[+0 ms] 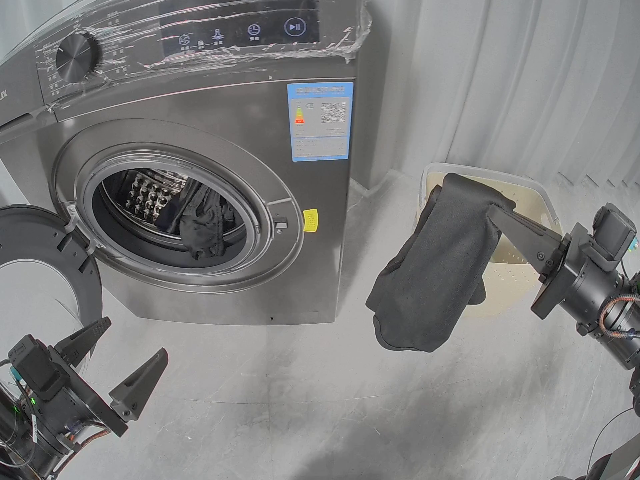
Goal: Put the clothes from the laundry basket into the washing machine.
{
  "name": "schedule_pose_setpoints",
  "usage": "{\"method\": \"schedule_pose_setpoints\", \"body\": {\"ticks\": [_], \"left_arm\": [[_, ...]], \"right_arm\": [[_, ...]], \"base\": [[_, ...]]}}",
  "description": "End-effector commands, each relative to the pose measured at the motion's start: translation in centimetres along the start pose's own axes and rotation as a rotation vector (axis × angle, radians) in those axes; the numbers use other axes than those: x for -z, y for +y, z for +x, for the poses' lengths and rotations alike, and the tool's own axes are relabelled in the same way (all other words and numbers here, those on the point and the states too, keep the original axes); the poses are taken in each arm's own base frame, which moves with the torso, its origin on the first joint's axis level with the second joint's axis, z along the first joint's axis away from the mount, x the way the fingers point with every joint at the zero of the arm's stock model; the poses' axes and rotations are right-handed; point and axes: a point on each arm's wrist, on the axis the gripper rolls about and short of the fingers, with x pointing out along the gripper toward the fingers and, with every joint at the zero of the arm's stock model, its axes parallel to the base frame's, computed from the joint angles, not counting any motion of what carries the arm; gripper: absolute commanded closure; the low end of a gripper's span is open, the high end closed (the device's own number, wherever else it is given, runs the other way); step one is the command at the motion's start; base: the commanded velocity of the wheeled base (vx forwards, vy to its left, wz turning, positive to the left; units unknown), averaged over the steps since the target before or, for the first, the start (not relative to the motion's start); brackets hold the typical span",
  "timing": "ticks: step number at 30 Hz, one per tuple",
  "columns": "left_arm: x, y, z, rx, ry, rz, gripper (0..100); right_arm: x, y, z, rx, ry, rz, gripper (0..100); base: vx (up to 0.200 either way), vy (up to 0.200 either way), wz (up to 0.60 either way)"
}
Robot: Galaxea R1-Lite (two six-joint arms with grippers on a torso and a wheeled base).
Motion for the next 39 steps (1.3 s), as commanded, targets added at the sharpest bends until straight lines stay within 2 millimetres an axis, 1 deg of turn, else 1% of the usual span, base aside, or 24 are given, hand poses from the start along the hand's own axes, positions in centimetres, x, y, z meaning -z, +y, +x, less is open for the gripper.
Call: {"method": "schedule_pose_setpoints", "body": {"ticks": [1,6,12,24,30,39], "left_arm": [[0.46,0.11,-0.15,-0.003,0.018,0.006,0],[0.45,0.12,-0.17,-0.003,0.017,0.005,0],[0.54,0.11,-0.13,-0.004,0.026,0.008,0],[0.54,0.13,-0.18,-0.004,0.026,0.006,0],[0.57,0.13,-0.15,-0.006,0.028,0.007,0],[0.56,0.13,-0.18,-0.004,0.027,-0.005,0]], "right_arm": [[0.10,0.04,0.15,-0.003,0.000,0.001,100],[0.21,0.02,0.25,-0.003,0.001,0.001,100],[0.24,0.02,0.23,-0.003,0.003,0.006,100],[0.28,0.01,0.25,-0.003,0.004,0.007,100],[0.72,-0.06,0.54,0.002,0.021,0.030,100],[0.78,-0.08,0.74,0.004,0.022,0.032,100]], "base": [[0.000,0.200,0.00],[0.000,0.200,0.00],[0.000,0.000,0.00],[-0.200,0.000,0.00],[0.000,0.000,0.00],[0.000,0.200,0.00]]}}
